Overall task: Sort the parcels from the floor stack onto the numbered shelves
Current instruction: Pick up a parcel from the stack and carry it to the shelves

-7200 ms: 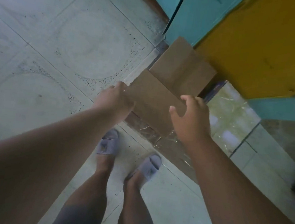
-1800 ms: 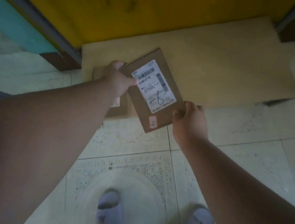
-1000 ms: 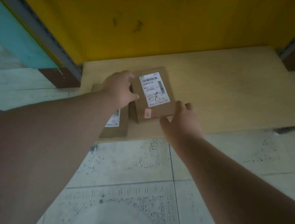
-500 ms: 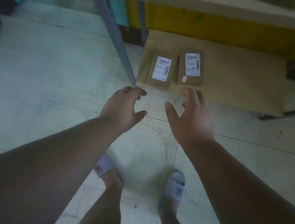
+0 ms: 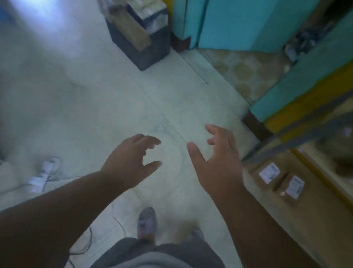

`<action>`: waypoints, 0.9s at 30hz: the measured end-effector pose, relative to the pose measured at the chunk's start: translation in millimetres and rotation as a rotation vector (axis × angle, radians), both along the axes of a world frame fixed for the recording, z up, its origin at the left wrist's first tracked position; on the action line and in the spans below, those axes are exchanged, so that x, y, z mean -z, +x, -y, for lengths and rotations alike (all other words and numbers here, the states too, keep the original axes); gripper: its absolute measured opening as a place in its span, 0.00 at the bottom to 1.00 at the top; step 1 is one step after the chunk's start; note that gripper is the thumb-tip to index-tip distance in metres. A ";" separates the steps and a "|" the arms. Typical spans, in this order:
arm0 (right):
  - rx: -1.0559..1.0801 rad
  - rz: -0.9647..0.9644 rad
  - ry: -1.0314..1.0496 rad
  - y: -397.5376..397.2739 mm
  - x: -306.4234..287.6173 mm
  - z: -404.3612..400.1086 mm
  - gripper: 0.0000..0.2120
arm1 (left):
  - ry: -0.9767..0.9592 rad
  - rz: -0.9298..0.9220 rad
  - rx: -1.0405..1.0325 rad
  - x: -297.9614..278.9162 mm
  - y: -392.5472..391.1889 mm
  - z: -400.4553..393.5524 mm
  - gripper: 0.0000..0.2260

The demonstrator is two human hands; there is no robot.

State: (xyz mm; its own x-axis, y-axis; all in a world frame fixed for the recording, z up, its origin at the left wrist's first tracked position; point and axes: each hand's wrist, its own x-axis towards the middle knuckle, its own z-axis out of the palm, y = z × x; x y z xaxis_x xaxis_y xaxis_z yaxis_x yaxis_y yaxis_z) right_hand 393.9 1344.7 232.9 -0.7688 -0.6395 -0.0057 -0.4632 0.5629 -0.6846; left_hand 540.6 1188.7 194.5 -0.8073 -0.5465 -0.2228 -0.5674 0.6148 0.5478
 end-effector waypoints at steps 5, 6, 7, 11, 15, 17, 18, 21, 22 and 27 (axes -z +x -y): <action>-0.157 -0.098 -0.086 -36.7 -36.4 114.2 0.29 | -0.027 -0.009 -0.112 -23.0 -6.6 96.4 0.21; -0.171 -0.113 -0.096 -49.2 -39.0 134.8 0.30 | -0.025 -0.013 -0.126 -21.8 -16.4 114.5 0.22; -0.182 -0.112 -0.103 -62.2 -40.4 155.6 0.30 | -0.017 -0.019 -0.146 -19.5 -28.1 133.0 0.21; -0.260 -0.111 -0.110 -119.2 -46.4 249.3 0.29 | -0.018 -0.028 -0.239 -15.5 -79.1 210.2 0.21; -0.367 -0.134 -0.101 -168.7 -74.7 358.6 0.28 | -0.015 -0.049 -0.353 -32.4 -107.5 290.9 0.21; -0.414 -0.132 -0.122 -186.0 -89.4 415.1 0.26 | -0.007 -0.059 -0.407 -39.2 -116.1 330.7 0.21; -0.433 -0.121 -0.138 -193.3 -94.2 443.0 0.25 | -0.005 -0.066 -0.436 -41.5 -120.8 351.0 0.21; -0.477 -0.135 -0.173 -211.3 -94.3 526.7 0.24 | 0.009 -0.080 -0.519 -36.3 -132.8 419.0 0.21; -0.479 -0.140 -0.173 -216.8 -90.7 553.8 0.24 | 0.015 -0.086 -0.527 -32.1 -138.0 444.3 0.21; -0.404 -0.152 -0.167 -250.1 -73.0 667.4 0.23 | 0.007 -0.100 -0.467 -15.1 -185.5 585.8 0.21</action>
State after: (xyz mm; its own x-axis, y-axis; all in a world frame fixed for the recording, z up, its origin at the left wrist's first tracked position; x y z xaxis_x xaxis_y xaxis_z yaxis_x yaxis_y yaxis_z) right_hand 143.8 677.2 305.9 -0.4418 -0.8707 0.2161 -0.7247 0.2044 -0.6580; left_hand 355.1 602.9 209.6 -0.4936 -0.8545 -0.1617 -0.7264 0.3028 0.6169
